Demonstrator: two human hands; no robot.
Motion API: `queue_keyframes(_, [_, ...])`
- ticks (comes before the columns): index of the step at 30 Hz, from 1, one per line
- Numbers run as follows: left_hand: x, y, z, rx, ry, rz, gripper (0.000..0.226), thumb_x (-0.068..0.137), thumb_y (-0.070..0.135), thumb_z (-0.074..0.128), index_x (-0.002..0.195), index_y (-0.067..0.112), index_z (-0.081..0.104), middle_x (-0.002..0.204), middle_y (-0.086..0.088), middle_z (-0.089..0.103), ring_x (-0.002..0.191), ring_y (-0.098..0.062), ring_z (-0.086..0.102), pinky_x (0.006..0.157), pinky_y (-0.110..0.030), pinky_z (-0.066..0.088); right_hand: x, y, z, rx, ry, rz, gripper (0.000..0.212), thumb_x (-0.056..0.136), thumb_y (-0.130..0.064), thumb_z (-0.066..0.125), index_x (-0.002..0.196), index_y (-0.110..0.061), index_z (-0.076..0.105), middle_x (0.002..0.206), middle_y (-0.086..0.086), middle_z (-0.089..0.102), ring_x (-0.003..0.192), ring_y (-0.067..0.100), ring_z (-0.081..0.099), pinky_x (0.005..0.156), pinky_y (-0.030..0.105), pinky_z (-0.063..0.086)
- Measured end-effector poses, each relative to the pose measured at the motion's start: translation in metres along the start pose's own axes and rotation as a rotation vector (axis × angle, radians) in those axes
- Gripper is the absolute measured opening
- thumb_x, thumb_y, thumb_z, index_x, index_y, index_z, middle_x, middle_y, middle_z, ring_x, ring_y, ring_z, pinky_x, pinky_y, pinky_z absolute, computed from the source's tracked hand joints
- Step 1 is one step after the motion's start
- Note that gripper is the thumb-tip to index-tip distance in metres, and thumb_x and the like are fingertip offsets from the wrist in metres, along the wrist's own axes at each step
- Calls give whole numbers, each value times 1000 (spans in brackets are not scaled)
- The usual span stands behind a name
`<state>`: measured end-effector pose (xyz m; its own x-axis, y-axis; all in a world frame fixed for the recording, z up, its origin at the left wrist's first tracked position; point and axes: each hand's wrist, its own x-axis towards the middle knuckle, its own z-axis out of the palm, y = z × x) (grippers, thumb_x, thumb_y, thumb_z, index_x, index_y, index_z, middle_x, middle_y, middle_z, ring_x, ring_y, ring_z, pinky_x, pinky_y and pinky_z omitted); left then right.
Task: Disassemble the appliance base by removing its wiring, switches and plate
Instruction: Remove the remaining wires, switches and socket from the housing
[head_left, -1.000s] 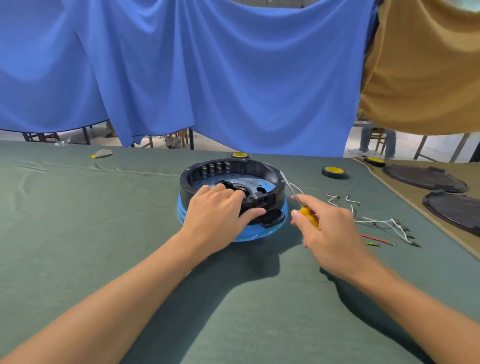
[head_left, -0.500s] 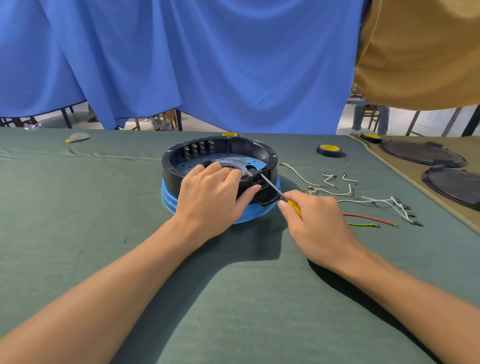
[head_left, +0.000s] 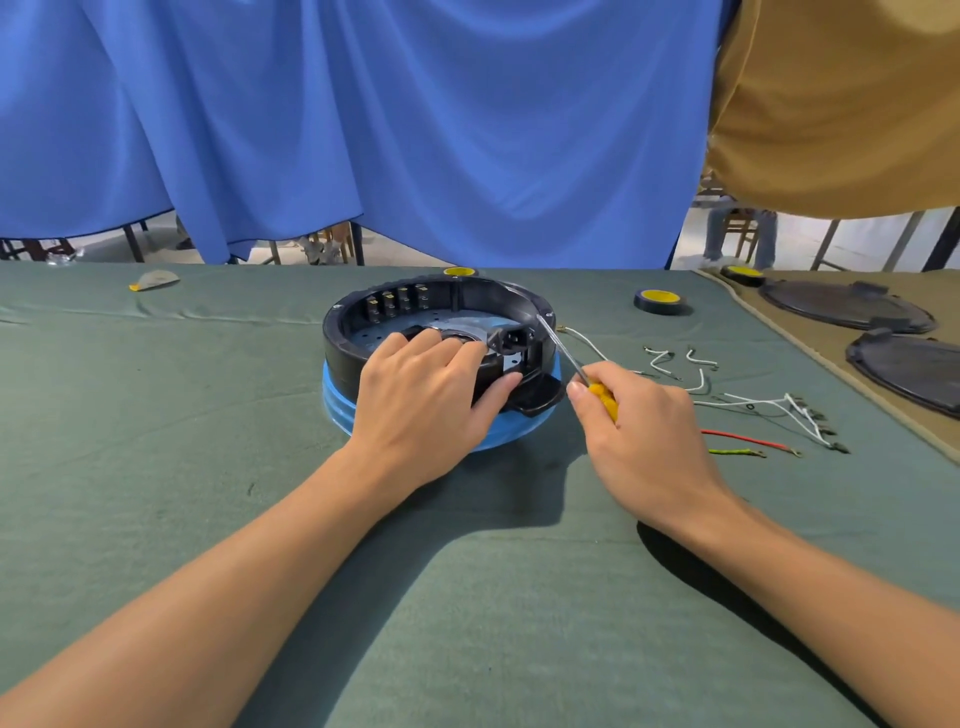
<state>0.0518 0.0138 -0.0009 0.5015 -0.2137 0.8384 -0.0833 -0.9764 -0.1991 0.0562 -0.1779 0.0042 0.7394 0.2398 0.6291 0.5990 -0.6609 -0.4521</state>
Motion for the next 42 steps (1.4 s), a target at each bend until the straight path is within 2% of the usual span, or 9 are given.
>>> queue_keyframes(3, [2, 0, -1, -4, -7, 4, 44, 92, 50, 51, 75, 13, 68, 60, 2, 61, 64, -23, 58, 62, -34, 39, -2, 1, -6, -41, -35, -21, 18, 97, -22, 52, 87, -11, 64, 64, 0, 53, 66, 30, 47, 62, 36, 27])
queue_keyframes(7, [2, 1, -2, -9, -20, 2, 45, 92, 50, 48, 77, 13, 69, 61, 3, 61, 64, -23, 58, 62, -34, 37, -6, 1, -16, -205, -114, -25, 22, 96, -30, 47, 91, -17, 63, 82, 9, 67, 84, 37, 58, 69, 37, 40])
queue_keyframes(11, [3, -1, -4, -10, -21, 17, 45, 92, 50, 48, 75, 12, 67, 59, 2, 59, 62, -22, 56, 60, -33, 37, 0, -6, -9, -263, -224, -16, 22, 96, -31, 42, 78, -19, 47, 83, 12, 64, 87, 39, 58, 70, 39, 42])
queue_keyframes(22, [6, 2, -7, -28, 102, 172, 36, 95, 35, 54, 77, 7, 66, 75, -4, 66, 70, -27, 58, 57, -39, 42, 7, -1, -3, -179, -187, 66, 24, 97, -31, 43, 98, -17, 62, 91, 14, 67, 90, 41, 58, 73, 41, 48])
queue_keyframes(30, [12, 6, -9, -130, 111, 214, 25, 93, 25, 59, 102, 5, 71, 100, -4, 71, 85, -25, 64, 60, -39, 48, 5, -2, -9, -68, -34, 48, 22, 97, -27, 47, 90, -13, 62, 74, 6, 62, 76, 35, 56, 68, 41, 46])
queue_keyframes(34, [12, 9, -10, -181, 76, 238, 19, 93, 21, 59, 95, 6, 71, 102, -1, 71, 88, -24, 65, 60, -38, 49, 1, 2, -13, -58, 18, 87, 20, 97, -26, 49, 86, -13, 61, 65, 0, 53, 71, 30, 51, 63, 37, 40])
queue_keyframes(37, [12, 4, -13, -189, 38, 158, 20, 93, 22, 57, 87, 8, 71, 89, 0, 71, 82, -25, 65, 60, -39, 48, -2, 9, -16, -57, 10, 126, 19, 97, -26, 49, 89, -14, 62, 70, 3, 61, 73, 29, 51, 65, 36, 39])
queue_keyframes(39, [18, 2, -18, -200, -1, 5, 23, 92, 23, 56, 82, 10, 71, 80, 0, 71, 77, -25, 64, 61, -39, 49, -3, 12, -16, -60, -7, 161, 19, 97, -26, 49, 92, -15, 63, 78, 7, 66, 78, 29, 51, 67, 36, 38])
queue_keyframes(42, [34, -1, -24, -274, -158, -293, 20, 93, 27, 55, 89, 18, 73, 83, 4, 72, 84, -25, 63, 69, -37, 50, -3, 14, -12, -57, -32, 201, 19, 97, -26, 49, 94, -15, 64, 84, 8, 68, 86, 32, 55, 71, 37, 40])
